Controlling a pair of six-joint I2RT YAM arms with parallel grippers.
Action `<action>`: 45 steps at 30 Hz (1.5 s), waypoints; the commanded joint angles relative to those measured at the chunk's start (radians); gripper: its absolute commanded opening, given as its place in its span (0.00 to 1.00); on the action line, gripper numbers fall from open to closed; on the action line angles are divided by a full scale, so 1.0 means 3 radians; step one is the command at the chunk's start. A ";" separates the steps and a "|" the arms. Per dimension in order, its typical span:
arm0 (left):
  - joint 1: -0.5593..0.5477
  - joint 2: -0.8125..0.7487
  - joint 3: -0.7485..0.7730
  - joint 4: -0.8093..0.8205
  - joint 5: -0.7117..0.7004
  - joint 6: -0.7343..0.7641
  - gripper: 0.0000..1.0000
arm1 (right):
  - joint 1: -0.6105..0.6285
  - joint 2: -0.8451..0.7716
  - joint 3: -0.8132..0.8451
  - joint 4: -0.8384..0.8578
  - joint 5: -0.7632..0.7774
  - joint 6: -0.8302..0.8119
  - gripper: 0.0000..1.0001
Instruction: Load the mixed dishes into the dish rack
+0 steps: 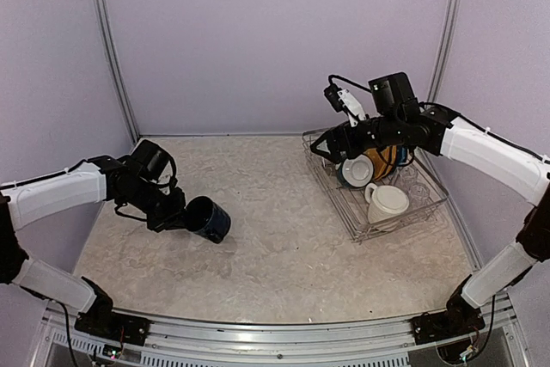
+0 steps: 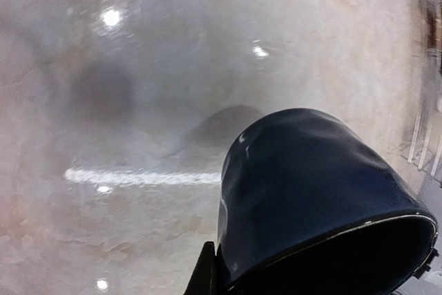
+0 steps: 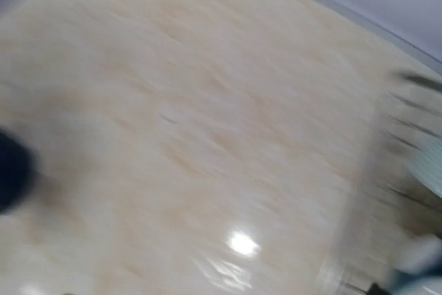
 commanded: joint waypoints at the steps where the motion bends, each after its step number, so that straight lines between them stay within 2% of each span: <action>1: -0.0021 -0.0224 0.0153 0.1490 0.1044 -0.0022 0.00 | 0.0182 -0.0109 -0.0379 0.0898 -0.0771 0.0541 0.91; 7: -0.0025 -0.0056 0.0112 0.2887 0.1918 -0.0402 0.00 | 0.0382 0.0002 -0.0760 0.1887 -0.1375 0.1126 0.93; 11: -0.0042 0.0120 -0.0020 0.3833 0.2239 -0.0823 0.00 | 0.0430 0.0090 -0.0944 0.2454 -0.1681 0.1470 0.93; 14: -0.0086 0.0256 -0.0019 0.4237 0.2386 -0.0987 0.00 | 0.0430 0.0112 -0.1094 0.2907 -0.1829 0.1743 0.94; 16: -0.0141 0.0356 0.0000 0.4376 0.2436 -0.1012 0.00 | 0.0432 0.0137 -0.1153 0.3160 -0.1926 0.1950 0.94; 20: -0.0233 0.0517 0.0044 0.4605 0.2545 -0.1066 0.00 | 0.0433 0.0171 -0.1181 0.3317 -0.1973 0.2041 0.96; 36: -0.0398 0.0867 0.0081 0.5291 0.2807 -0.1420 0.00 | 0.0435 0.0326 -0.1243 0.3683 -0.2319 0.2181 0.97; 45: -0.0401 0.0945 0.0086 0.5429 0.2827 -0.1505 0.00 | 0.0437 0.0363 -0.1275 0.3753 -0.2430 0.2223 0.96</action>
